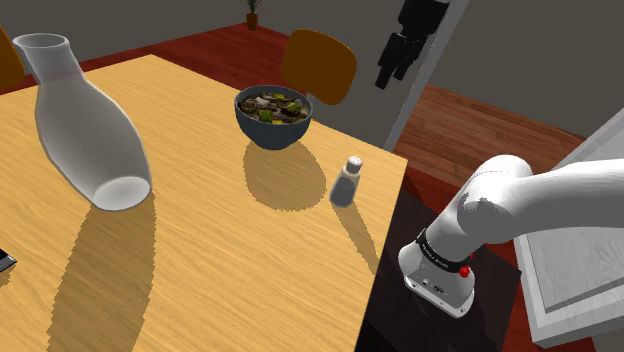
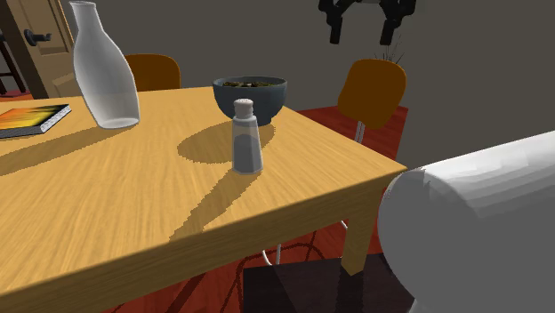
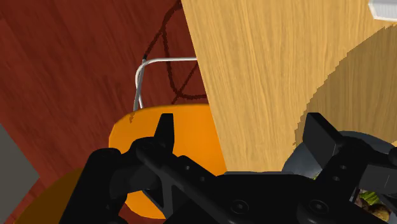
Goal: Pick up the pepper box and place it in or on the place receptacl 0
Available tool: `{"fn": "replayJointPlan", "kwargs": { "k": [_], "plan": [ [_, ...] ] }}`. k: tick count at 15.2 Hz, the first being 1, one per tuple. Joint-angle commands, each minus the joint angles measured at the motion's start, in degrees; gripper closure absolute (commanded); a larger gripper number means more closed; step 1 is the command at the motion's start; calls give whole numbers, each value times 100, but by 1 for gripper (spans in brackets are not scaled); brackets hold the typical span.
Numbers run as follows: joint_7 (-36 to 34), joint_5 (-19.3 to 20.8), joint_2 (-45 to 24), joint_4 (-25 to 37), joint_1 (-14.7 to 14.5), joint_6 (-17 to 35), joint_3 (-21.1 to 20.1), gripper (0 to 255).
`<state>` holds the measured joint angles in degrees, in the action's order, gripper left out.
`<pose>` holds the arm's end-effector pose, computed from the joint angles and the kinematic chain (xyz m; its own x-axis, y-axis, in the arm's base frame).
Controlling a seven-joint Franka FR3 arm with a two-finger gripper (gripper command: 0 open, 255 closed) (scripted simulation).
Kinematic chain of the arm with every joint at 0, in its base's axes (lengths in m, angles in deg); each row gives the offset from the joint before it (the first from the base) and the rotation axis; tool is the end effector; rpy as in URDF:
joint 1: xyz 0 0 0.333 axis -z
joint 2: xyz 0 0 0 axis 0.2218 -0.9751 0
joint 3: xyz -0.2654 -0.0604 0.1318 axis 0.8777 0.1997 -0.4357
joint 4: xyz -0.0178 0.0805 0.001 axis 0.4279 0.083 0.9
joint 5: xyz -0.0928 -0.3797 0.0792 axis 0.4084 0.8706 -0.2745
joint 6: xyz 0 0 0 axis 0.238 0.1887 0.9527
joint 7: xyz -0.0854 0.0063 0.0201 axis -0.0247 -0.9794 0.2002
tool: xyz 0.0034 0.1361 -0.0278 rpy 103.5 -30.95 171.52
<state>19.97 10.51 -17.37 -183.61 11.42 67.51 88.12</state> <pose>0.3178 0.0206 0.5662 0.9958 0.0686 0.0605 0.0702 -0.9972 -0.0251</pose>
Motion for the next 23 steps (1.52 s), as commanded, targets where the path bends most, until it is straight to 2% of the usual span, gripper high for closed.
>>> {"fn": "replayJointPlan", "kwargs": {
  "k": [1,9,17,23],
  "plan": [
    [0,0,0,0,0,0,0,0],
    [-573,-776,387,-550,-549,212,-807,0],
    [-1162,-1615,472,-802,-1141,540,-1696,0],
    [-1169,-1758,486,-1185,-1209,924,-1856,0]
  ]
}}
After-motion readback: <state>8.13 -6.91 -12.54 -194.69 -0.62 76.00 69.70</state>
